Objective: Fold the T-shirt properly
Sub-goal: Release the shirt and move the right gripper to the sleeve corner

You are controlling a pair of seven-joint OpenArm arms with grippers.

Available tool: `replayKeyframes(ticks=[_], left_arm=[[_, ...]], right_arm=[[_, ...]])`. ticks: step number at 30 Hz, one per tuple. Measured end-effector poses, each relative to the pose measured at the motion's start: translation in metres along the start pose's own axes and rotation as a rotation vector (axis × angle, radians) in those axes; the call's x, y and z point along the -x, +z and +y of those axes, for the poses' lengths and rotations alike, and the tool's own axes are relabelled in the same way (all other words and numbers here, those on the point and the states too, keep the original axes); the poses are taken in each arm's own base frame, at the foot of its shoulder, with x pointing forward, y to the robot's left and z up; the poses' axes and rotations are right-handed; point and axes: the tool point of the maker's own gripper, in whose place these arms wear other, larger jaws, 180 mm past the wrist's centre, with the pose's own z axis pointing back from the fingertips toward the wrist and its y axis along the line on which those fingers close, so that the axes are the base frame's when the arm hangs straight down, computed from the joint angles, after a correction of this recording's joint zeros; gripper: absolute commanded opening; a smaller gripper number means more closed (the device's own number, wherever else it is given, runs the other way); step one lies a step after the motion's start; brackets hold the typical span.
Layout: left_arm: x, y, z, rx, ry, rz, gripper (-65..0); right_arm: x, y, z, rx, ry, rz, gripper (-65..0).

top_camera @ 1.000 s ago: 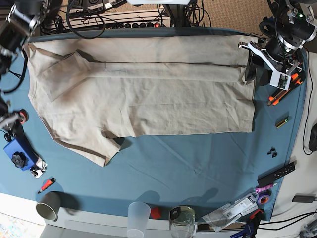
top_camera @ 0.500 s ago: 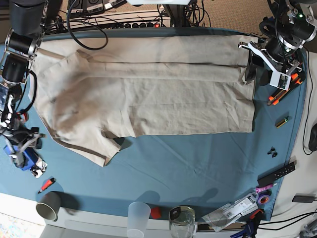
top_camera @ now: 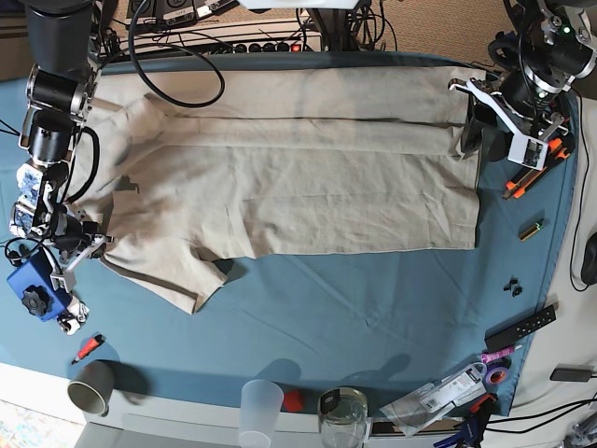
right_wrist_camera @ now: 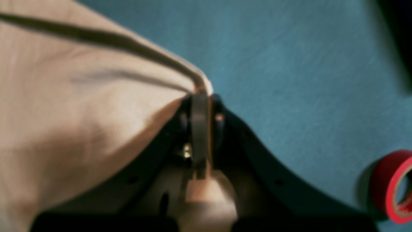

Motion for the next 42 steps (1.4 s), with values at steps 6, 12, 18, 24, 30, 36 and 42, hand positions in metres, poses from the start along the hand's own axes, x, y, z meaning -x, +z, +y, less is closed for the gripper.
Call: replayKeyframes(ticks=[6,12,18,24,30,36,42], left_arm=[[0.000,0.000,0.000,0.000,0.000,-0.001,-37.3],[0.000,0.000,0.000,0.000,0.000,-0.001,-37.3],[-0.006,-0.001,0.000,0.000,0.002,-0.029,-37.3],[-0.005,-0.001,0.000,-0.003,0.002,-0.028,-37.3],[-0.006,-0.001,0.000,-0.003,0.002,-0.028,-37.3],[-0.005,-0.001,0.000,-0.003,0.002,-0.028,-37.3],[-0.006,-0.001,0.000,-0.002,0.002,-0.029,-37.3]], right_arm=[[0.018,0.013,0.012,-0.122,-0.093,0.126,-65.0],[0.039,0.045,0.018,-0.227,-0.058,0.238,-65.0],[0.037,0.079,0.016,-0.244,0.042,0.222,-65.0],[0.073,0.090,0.029,-0.229,0.154,0.267,-65.0],[0.065,0.090,0.031,-0.221,0.127,0.200,-62.4],[0.055,0.094,0.036,-0.264,0.154,0.159,-43.4],[-0.001,0.109,0.025,-0.236,0.151,-0.001,-43.5]])
